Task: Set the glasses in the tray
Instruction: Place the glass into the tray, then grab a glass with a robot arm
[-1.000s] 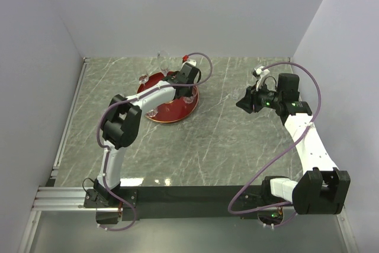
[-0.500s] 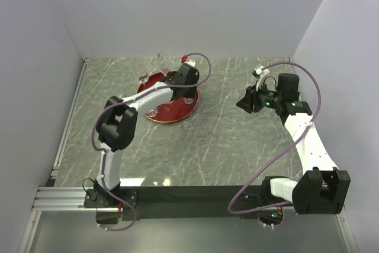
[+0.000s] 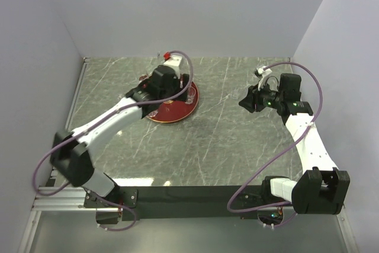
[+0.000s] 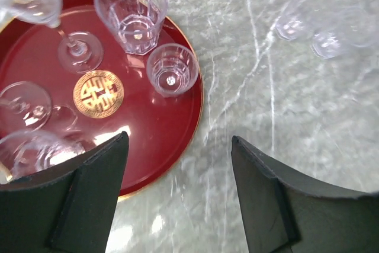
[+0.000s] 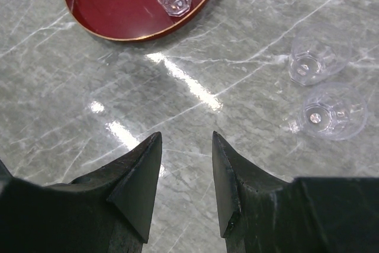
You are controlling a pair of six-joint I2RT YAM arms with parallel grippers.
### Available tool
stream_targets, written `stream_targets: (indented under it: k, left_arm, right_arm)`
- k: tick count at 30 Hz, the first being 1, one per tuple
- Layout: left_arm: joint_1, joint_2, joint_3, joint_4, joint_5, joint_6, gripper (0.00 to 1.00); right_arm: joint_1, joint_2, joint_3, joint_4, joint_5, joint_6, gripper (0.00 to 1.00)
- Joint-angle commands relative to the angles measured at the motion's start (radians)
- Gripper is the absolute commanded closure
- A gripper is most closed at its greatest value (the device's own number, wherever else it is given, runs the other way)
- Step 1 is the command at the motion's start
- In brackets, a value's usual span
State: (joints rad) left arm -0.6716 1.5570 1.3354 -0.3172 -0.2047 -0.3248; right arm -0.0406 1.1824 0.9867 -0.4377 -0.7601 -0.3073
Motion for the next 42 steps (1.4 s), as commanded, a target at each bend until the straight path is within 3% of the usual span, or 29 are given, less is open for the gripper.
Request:
stream_targets:
  k: [1,12,19,32,42]
  left_arm:
    - [-0.002,-0.167,-0.091,0.053,0.031,0.023,0.22]
    - [0.006,-0.592,-0.408,0.029,-0.133,0.066,0.13]
    - [0.01,-0.791,-0.513,-0.015,-0.226,0.098,0.06]
    - [0.013,-0.884,-0.578,-0.014,-0.277,0.102,0.06]
    - [0.043,-0.902,-0.584,-0.003,-0.259,0.113,0.05]
  right_arm:
    - [-0.018,0.003,-0.006,0.011,0.016,-0.016,0.53]
    - [-0.031,0.005,0.007,-0.001,0.039,-0.039,0.53]
    - [-0.031,0.057,0.05,-0.074,0.059,-0.108,0.53]
    - [-0.027,0.255,0.22,-0.205,0.205,-0.177,0.52]
    - [0.031,0.494,0.424,-0.282,0.35,-0.208,0.52]
